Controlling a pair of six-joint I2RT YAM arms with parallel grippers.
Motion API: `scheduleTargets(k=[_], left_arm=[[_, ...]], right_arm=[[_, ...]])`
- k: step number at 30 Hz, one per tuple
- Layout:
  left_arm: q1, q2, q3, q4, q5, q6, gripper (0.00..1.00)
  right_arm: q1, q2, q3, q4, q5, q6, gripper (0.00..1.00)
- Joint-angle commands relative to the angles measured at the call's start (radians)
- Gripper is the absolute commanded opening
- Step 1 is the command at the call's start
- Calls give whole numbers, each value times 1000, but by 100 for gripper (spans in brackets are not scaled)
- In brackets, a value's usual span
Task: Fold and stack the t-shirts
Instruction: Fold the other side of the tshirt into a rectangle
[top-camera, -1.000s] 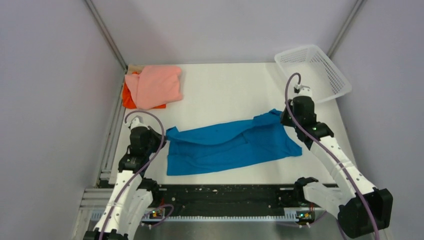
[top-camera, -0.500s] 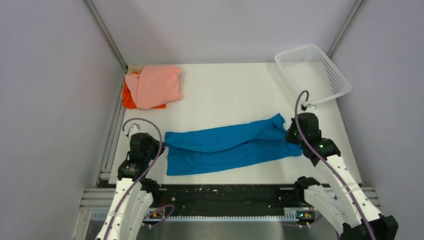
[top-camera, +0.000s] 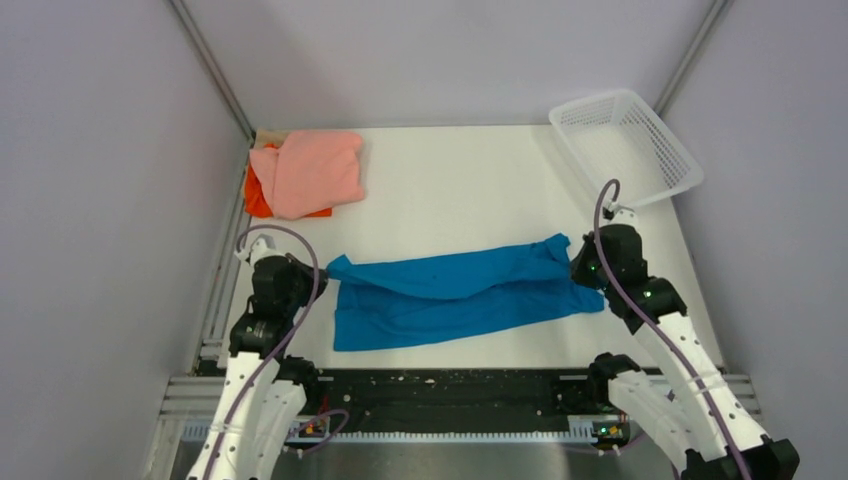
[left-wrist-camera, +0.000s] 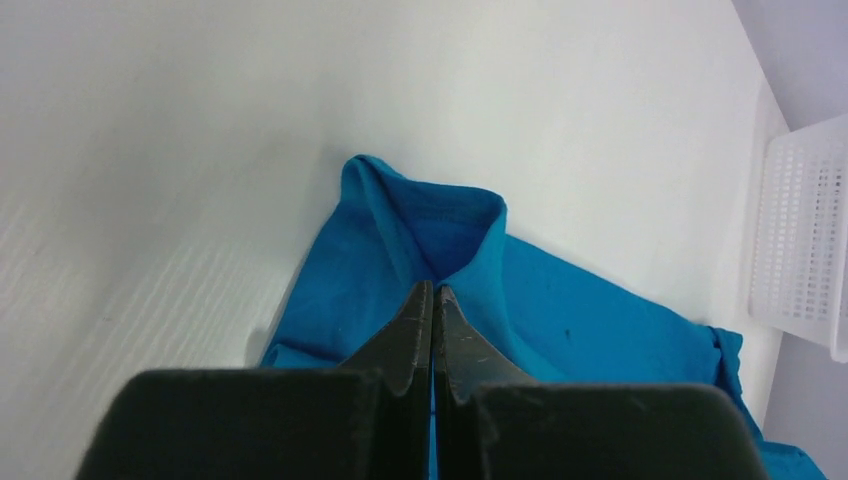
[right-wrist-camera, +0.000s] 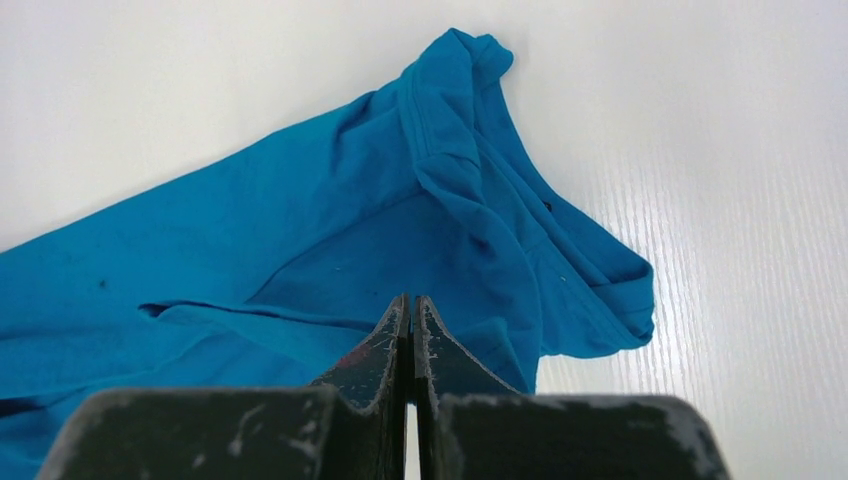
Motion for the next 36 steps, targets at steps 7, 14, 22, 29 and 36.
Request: scheduleTargets(k=[7,14,22,29,36], left_arm=[[-3,-205,-111,-233,37,-48,27],[-3,-252,-22,-201,-45,-78,93],[-7,29,-50,185,246,-67,99],[-69,426,-17,342,295,-4,99],[-72,587,-31,399,276,-2,99]], right_arm=[[8,-180,-88,-82,-2,156,12],[9,-434,-86,-58,84,198,73],[7,-314,-166,239,-128,204,99],[20,256,-175,519,-505,191,99],[152,478,-127,475,-438,120,99]])
